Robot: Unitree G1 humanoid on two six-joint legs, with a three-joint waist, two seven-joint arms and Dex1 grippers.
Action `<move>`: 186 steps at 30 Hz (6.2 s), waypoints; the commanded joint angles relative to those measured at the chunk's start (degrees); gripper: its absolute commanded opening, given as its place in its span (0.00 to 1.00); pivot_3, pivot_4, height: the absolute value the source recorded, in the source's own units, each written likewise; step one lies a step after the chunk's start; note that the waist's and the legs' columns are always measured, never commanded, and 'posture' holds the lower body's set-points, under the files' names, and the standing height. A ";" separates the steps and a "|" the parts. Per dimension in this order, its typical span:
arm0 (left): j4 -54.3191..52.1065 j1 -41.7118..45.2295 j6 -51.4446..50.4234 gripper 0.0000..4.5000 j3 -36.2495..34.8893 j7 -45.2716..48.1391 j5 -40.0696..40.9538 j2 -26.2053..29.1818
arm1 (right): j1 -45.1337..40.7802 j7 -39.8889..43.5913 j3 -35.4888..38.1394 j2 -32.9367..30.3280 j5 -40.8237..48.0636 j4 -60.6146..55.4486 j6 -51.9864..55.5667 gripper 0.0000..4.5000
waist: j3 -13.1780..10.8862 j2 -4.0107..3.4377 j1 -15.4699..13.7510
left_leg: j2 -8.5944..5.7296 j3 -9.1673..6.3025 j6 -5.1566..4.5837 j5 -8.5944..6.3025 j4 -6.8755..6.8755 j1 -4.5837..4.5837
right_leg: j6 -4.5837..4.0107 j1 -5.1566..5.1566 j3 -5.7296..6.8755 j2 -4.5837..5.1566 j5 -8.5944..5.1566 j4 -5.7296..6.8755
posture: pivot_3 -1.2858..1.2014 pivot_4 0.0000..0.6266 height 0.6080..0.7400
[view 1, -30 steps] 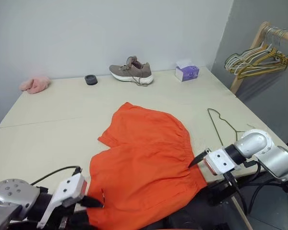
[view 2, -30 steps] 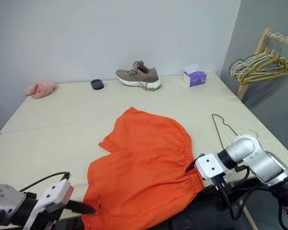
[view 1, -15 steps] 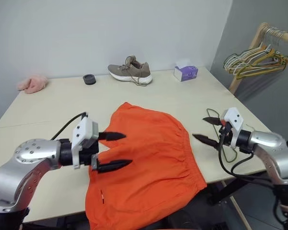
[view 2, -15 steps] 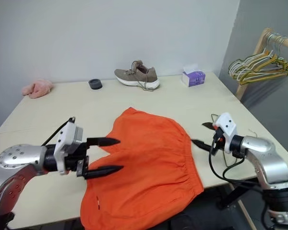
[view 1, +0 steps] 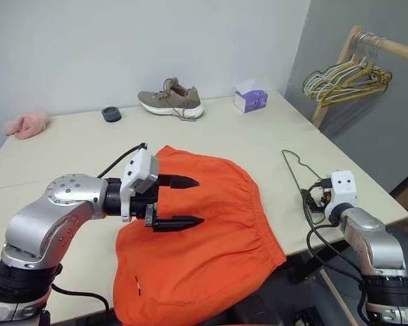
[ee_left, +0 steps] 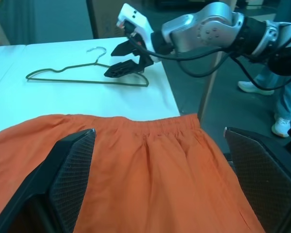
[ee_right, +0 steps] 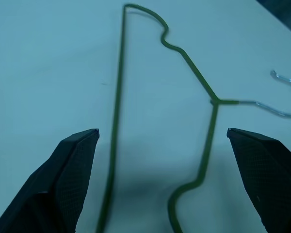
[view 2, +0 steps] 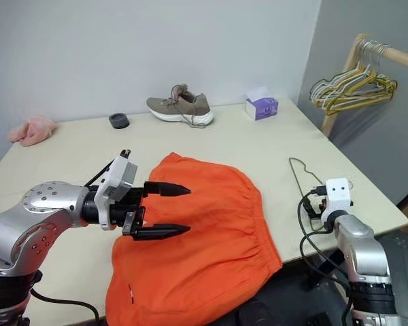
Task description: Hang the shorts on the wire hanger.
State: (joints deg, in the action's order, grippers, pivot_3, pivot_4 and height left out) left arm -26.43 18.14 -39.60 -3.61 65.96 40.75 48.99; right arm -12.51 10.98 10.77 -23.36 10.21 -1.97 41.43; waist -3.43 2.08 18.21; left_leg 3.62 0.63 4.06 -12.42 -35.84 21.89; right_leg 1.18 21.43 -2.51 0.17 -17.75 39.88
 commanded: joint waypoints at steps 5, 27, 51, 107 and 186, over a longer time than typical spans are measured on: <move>-1.62 1.21 1.26 1.00 -0.58 -0.11 0.22 0.66 | -4.86 0.80 0.28 -1.36 -0.10 7.12 4.41 1.00 | 0.02 0.03 0.07 | 0.01 0.00 0.00 0.00 -0.01 0.00 | 0.00 -0.02 0.00 -0.03 0.00 -0.01 | 0.41 0.00 1.00; 3.03 -3.74 6.26 1.00 -3.27 -1.70 -3.04 0.80 | -13.21 5.45 -5.73 -5.36 -5.26 22.75 -3.04 0.00 | 0.86 0.93 -0.70 | -0.04 -0.18 -0.17 -0.08 -0.02 -0.01 | 0.11 -0.74 -0.10 -0.24 0.06 -0.86 | 0.41 0.00 1.00; 27.15 7.72 5.15 1.00 -3.71 -7.44 -9.70 -0.15 | -19.83 25.77 -21.28 -8.45 -12.84 -3.33 -45.39 0.00 | 0.20 -0.09 -0.89 | -0.01 -0.51 -0.19 -0.09 -0.06 0.87 | 0.27 0.05 0.02 -0.31 0.02 -0.76 | 0.41 0.00 1.00; 13.29 1.75 11.52 0.00 8.92 9.76 -20.08 7.97 | -22.15 52.14 -35.20 -20.85 -1.44 -18.57 -2.04 0.96 | 0.20 -0.06 0.61 | -0.02 -0.47 -0.18 -0.06 -0.24 0.44 | 0.18 0.01 -0.11 -0.31 -0.08 0.02 | 0.40 0.00 1.00; 21.26 -5.42 14.68 0.99 -2.06 0.55 -15.22 0.24 | 17.94 39.92 2.62 -32.16 28.72 -32.52 26.77 0.00 | 0.31 0.22 4.39 | -0.02 -0.43 -0.17 -0.08 -0.12 0.45 | 0.17 -0.04 -0.05 -0.30 -0.22 -0.11 | 0.37 0.00 1.00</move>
State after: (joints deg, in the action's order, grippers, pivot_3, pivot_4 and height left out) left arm -4.09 12.01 -25.78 -4.21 66.59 25.27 48.90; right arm 5.72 51.21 12.23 -54.54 39.53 -35.73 70.02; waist -3.12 2.30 22.60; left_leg 3.59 0.20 3.89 -12.50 -35.96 22.35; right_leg 1.36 21.39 -2.57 -0.13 -17.97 39.75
